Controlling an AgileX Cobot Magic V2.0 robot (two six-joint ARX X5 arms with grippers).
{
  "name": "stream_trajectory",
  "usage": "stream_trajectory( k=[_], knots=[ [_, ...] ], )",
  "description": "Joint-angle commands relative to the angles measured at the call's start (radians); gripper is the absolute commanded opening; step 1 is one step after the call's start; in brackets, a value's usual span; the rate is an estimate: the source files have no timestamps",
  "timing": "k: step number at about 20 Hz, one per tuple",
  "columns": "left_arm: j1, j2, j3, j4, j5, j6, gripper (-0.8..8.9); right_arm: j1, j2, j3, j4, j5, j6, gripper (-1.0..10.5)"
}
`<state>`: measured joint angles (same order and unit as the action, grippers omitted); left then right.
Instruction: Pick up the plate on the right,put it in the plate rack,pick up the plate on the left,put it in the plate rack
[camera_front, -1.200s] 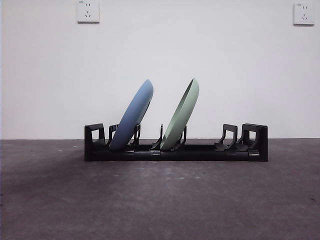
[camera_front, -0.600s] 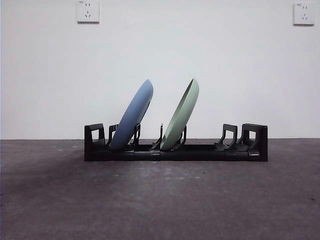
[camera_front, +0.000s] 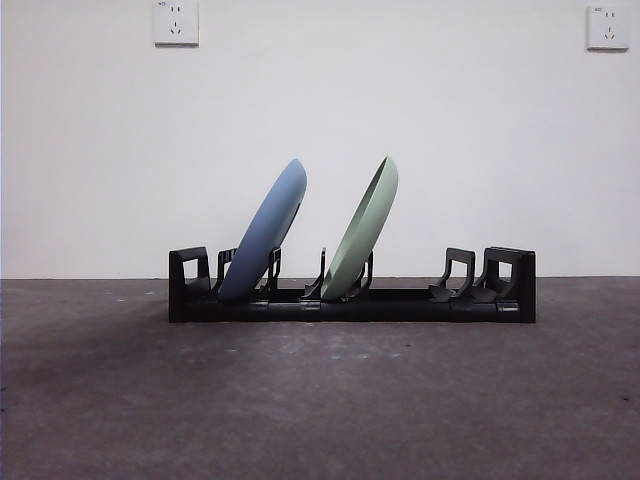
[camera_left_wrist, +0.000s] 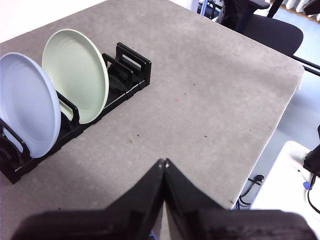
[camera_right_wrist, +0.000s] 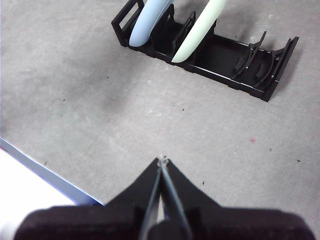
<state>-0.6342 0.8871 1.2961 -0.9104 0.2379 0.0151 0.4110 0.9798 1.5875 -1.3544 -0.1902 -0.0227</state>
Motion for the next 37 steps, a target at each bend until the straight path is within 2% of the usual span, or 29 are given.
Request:
stream_trajectory(
  k=[1, 11, 15, 17, 20, 23, 25, 29, 33, 37],
  knots=[
    [-0.002, 0.001, -0.005, 0.006, -0.002, 0.008, -0.04, 0.001, 0.002, -0.008, -0.020, 0.001, 0.002, 0.0],
    [0.000, 0.033, -0.005, 0.018, -0.006, 0.015, -0.04, 0.001, 0.074, -0.008, -0.020, 0.019, 0.002, 0.0],
    [0.005, 0.037, -0.005, 0.093, -0.119, 0.018, -0.04, 0.001, 0.119, -0.008, -0.020, 0.024, 0.002, 0.0],
    [0.022, 0.036, -0.006, 0.164, -0.147, 0.072, -0.04, 0.001, 0.143, -0.008, -0.020, 0.027, 0.002, 0.0],
    [0.155, 0.004, -0.006, 0.259, -0.115, 0.206, -0.04, 0.001, 0.178, -0.008, -0.020, 0.027, 0.002, 0.0],
    [0.323, -0.055, -0.029, 0.298, 0.051, 0.282, -0.04, 0.001, 0.205, -0.008, -0.020, 0.027, 0.002, 0.0],
    [0.424, -0.116, -0.103, 0.384, 0.111, 0.326, -0.04, 0.001, 0.222, -0.008, -0.020, 0.027, 0.002, 0.0],
    [0.571, -0.291, -0.410, 0.699, 0.105, 0.326, -0.04, 0.001, 0.240, -0.008, -0.018, 0.027, 0.002, 0.0],
    [0.622, -0.449, -0.749, 0.920, 0.101, 0.292, -0.04, 0.001, 0.241, -0.008, 0.018, 0.027, 0.002, 0.0],
    [0.630, -0.577, -0.977, 0.957, 0.091, 0.250, -0.04, 0.001, 0.241, -0.008, 0.085, 0.027, 0.002, 0.0]
  ],
)
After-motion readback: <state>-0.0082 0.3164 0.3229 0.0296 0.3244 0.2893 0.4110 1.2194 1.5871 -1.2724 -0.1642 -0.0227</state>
